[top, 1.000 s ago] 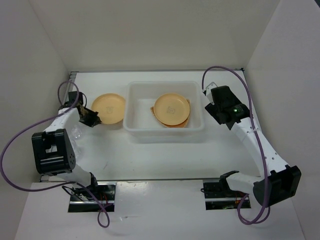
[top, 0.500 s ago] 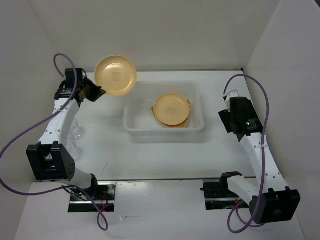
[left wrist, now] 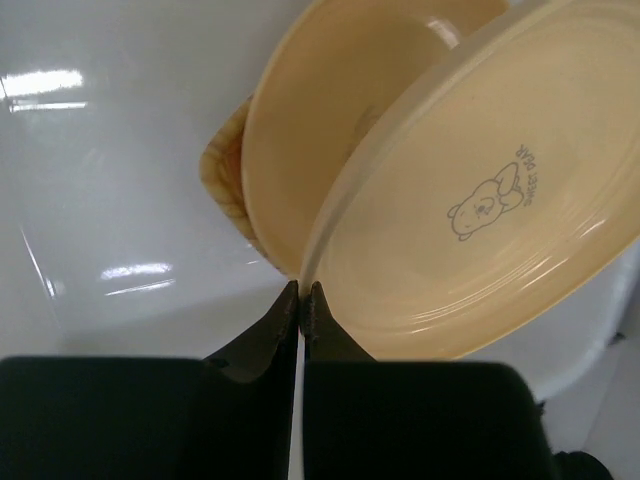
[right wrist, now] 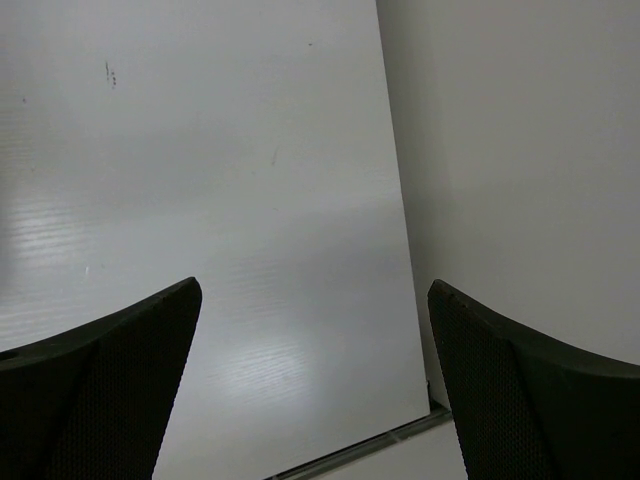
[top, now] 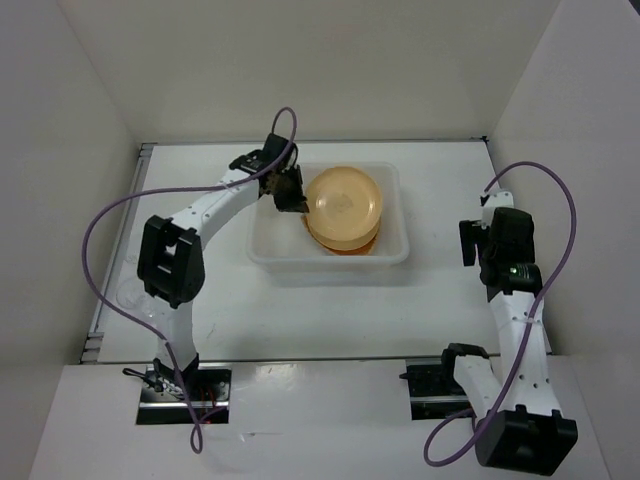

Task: Place the mixed dishes into the plastic bin

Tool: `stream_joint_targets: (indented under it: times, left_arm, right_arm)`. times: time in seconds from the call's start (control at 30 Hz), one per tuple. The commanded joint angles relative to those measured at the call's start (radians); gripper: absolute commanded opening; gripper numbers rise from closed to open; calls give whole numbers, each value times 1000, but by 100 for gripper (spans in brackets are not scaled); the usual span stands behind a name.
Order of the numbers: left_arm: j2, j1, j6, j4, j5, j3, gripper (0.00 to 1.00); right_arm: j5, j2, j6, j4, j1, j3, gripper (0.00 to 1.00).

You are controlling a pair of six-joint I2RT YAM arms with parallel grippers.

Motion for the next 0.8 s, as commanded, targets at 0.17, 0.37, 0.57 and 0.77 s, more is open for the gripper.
stream_joint_targets:
  times: [0.17,0.37,0.57,0.77]
  left_arm:
    - [129,-39,10,-63,-97,78,0]
    - [225,-50,10,-76,-88,134,0]
    - [274,-59,10,-85,-88,165,2]
    - [224,-59,1,-129,-184,211,60]
  right_arm:
    - [-26,-52,32,98,-29,-31,98]
    - [-17,-52,41,117,-29,-49,98]
    - [-8,-61,41,126,-29,-49,98]
    - [-8,-61,41,126,-29,-49,98]
